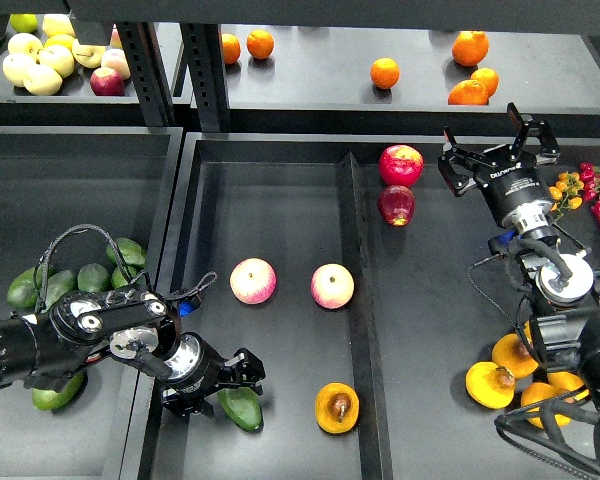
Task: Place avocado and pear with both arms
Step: 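Lower the left gripper and close it around the green avocado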
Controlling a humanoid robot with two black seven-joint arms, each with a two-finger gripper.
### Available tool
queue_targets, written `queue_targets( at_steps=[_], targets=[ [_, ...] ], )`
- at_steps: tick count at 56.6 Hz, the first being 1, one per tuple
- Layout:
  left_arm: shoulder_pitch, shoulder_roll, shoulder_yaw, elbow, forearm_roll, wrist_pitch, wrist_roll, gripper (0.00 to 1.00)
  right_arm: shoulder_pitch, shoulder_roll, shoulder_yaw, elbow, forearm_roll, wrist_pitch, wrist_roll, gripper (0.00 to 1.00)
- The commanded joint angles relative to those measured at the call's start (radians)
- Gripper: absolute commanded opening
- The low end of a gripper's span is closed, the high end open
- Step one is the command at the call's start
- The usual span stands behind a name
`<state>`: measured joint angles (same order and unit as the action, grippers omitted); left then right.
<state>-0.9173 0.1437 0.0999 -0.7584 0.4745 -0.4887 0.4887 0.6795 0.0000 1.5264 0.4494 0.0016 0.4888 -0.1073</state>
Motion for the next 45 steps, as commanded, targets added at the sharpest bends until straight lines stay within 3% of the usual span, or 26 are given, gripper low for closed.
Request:
queue_targets(
  at_steps=[1,19,32,45],
  targets=[
    [0.005,-0.021,0.0,0.022,0.006,0.0,0.0,0.93,0.0,0.0,0.0,0.0,0.0,0.0,0.0,0.99],
    [0.023,-0.068,0.021,0.109,0.009,0.0,0.0,0.93,-0.001,0.0,0.001,0.002,0.001,0.0,0.003,0.99],
    [0.04,-0.085,0.021,0.16,0.046,0.0,0.0,0.87,-0.008,0.0,0.003,0.009,0.001,0.0,0.003,0.99],
    [0.063,-0.102,0.004,0.182,0.076,0.0,0.0,0.64,-0.014,0.0,0.005,0.011,0.001,0.0,0.005,0.99]
  ],
)
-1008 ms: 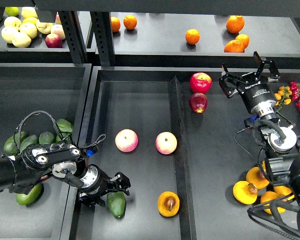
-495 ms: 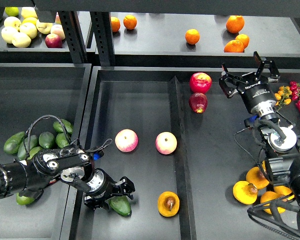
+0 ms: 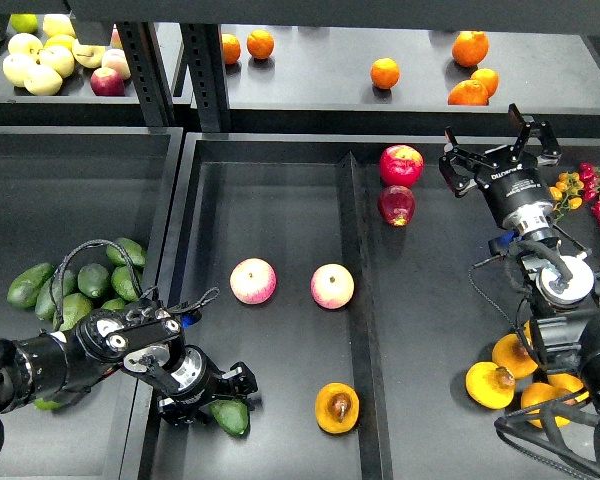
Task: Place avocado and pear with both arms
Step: 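Lower the left gripper and close it around the green avocado, then lift the avocado with the left gripper and carry it to the avocado bin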
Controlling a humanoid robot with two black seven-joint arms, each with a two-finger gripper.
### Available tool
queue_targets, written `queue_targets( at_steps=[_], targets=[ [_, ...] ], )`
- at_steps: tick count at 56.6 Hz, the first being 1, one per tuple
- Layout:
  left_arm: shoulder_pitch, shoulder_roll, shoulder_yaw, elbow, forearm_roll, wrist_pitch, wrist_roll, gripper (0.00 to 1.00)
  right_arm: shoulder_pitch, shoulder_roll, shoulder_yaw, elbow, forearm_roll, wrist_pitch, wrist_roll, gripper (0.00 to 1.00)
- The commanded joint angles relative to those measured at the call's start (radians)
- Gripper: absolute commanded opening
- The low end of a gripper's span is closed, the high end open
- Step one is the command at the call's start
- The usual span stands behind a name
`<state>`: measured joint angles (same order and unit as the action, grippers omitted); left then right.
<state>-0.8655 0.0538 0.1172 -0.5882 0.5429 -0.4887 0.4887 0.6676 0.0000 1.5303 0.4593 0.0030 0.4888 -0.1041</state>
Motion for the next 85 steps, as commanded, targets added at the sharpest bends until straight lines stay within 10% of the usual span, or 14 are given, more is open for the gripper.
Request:
queue_targets(
  at_steps=[1,34,59,85],
  targets=[
    [0.011,-0.012,-0.013,0.013,0.009,0.0,0.0,0.63,-0.002,0.0,-0.001,0.001,0.0,0.0,0.001,0.99],
    [-0.069,-0.011,-0.06,-0.01,0.083,0.0,0.0,0.49,-0.025,0.0,-0.002,-0.001,0.0,0.0,0.001,0.99],
    [-0.242,0.28,-0.085,-0.124,0.042,0.0,0.0,0.49,-0.025,0.0,-0.01,0.001,0.0,0.0,-0.002,0.99],
    [-0.125,0.449,-0.145,-0.15,0.063,0.0,0.0,0.5,-0.017,0.0,-0.01,0.016,0.0,0.0,-0.002,0.99]
  ],
)
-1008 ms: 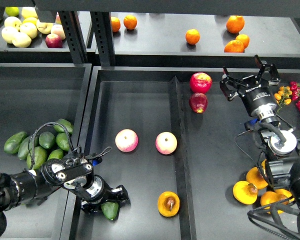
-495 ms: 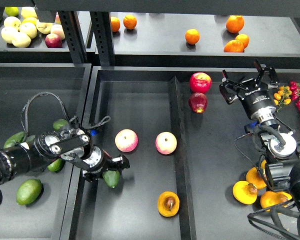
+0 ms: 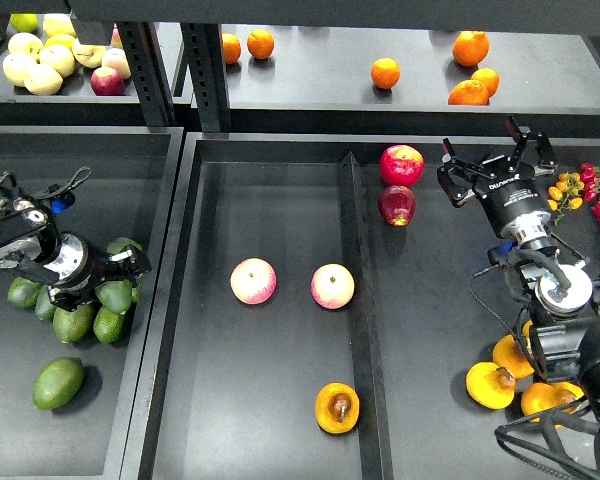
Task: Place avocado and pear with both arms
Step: 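Lift the avocado with the left gripper and carry it to the avocado bin, then open the left gripper to release the avocado among the others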
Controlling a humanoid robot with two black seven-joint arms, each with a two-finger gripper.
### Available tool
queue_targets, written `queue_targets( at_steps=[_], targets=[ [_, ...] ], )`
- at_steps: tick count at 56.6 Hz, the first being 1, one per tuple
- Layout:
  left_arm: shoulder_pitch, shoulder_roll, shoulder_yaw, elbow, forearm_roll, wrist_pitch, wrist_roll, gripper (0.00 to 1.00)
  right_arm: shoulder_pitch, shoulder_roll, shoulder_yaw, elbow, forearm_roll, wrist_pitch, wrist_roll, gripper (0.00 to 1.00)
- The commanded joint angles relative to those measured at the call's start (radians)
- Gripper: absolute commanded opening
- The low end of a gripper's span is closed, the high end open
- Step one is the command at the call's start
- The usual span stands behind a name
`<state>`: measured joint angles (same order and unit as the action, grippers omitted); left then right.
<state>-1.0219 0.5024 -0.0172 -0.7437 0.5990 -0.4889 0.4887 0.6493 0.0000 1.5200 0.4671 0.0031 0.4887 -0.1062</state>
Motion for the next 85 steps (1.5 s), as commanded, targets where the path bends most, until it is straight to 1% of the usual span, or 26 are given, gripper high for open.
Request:
queue_targets(
  at_steps=[1,18,29,30,31,41,50,54,64,69,78,81,82,85],
  targets=[
    [0.037,0.001,-0.01,0.007,0.007,0.0,0.0,0.5,0.001,0.0,0.0,0.01,0.0,0.0,0.0,0.99],
    [0.094,-0.016,-0.046,0.03,0.011,0.0,0.0,0.54,0.0,0.0,0.002,0.018,0.0,0.0,0.0,0.99],
    [0.109,-0.03,-0.049,0.049,0.011,0.0,0.0,0.61,-0.007,0.0,0.003,0.021,0.0,0.0,0.002,0.99],
    [0.109,-0.03,-0.049,0.049,0.011,0.0,0.0,0.62,-0.007,0.0,0.002,0.021,0.0,0.0,0.002,0.99],
    [0.111,-0.031,-0.049,0.055,0.011,0.0,0.0,0.67,-0.007,0.0,0.003,0.021,0.0,0.0,0.0,0.99],
    [0.111,-0.039,-0.049,0.072,0.011,0.0,0.0,0.82,-0.008,0.0,0.003,0.021,0.0,0.0,0.0,0.99],
    [0.111,-0.039,-0.067,0.075,0.01,0.0,0.0,0.95,-0.008,0.0,0.002,0.021,0.0,0.0,0.0,0.99],
    [0.111,-0.039,-0.082,0.081,0.01,0.0,0.0,0.98,-0.008,0.0,0.002,0.021,0.0,0.0,-0.001,0.99],
    [0.105,-0.039,-0.201,0.092,0.001,0.0,0.0,0.99,-0.008,0.0,-0.006,0.021,0.0,0.0,-0.003,0.99],
    [0.111,-0.039,-0.321,0.104,-0.005,0.0,0.0,0.99,-0.007,0.0,-0.024,0.019,-0.002,0.0,-0.003,0.99],
    [0.138,-0.047,-0.492,0.099,-0.021,0.0,0.0,0.98,0.001,0.0,-0.049,0.012,-0.002,0.0,-0.007,0.99],
    [0.146,-0.061,-0.539,0.095,-0.036,0.0,0.0,0.97,0.003,0.0,-0.055,0.012,-0.002,0.0,-0.015,0.99],
    [0.167,-0.085,-0.602,0.096,-0.063,0.0,0.0,0.97,0.004,0.0,-0.061,0.012,-0.002,0.0,-0.018,0.99],
    [0.187,-0.114,-0.674,0.101,-0.087,0.0,0.0,0.96,0.006,0.0,-0.063,0.01,-0.002,0.0,-0.02,0.99]
  ],
)
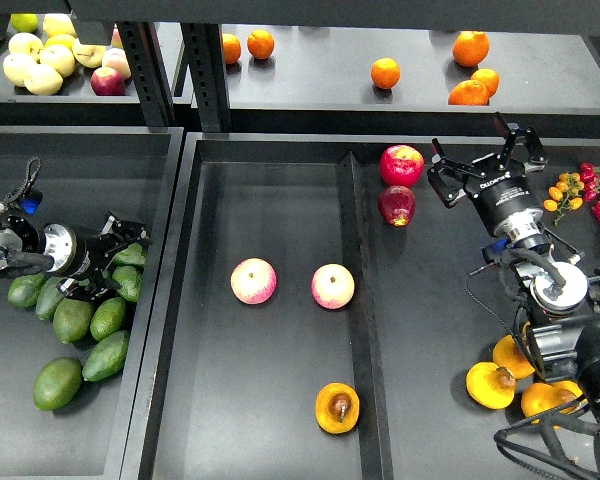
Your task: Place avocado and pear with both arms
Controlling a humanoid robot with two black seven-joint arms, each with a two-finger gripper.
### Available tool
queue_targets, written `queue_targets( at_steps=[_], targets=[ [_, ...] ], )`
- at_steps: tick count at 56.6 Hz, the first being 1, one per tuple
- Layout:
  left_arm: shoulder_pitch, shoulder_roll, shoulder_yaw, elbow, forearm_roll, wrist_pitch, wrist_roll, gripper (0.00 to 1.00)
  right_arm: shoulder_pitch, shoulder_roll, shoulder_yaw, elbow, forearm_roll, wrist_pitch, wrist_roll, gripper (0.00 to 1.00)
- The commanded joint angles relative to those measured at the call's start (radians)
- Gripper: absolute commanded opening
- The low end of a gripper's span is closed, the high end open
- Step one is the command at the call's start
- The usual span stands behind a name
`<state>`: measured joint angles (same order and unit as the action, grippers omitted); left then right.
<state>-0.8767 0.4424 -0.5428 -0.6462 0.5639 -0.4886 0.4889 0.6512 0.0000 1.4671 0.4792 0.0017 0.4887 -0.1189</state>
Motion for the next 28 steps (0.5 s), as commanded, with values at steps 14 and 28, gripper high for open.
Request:
queue_targets(
  at_steps=[14,28],
  targets=[
    [0.163,-0.234,-0.501,-0.004,-0.064,0.0,-0.003,0.93,0.005,0.0,-0.024,-0.002,0.0,0.0,-0.007,0.99],
    [0.255,-0.439,-0.833,-0.036,-0.119,0.0,-0.073,0.93,0.005,0.0,-0.025,0.002,0.0,0.0,-0.037,0.99]
  ],
)
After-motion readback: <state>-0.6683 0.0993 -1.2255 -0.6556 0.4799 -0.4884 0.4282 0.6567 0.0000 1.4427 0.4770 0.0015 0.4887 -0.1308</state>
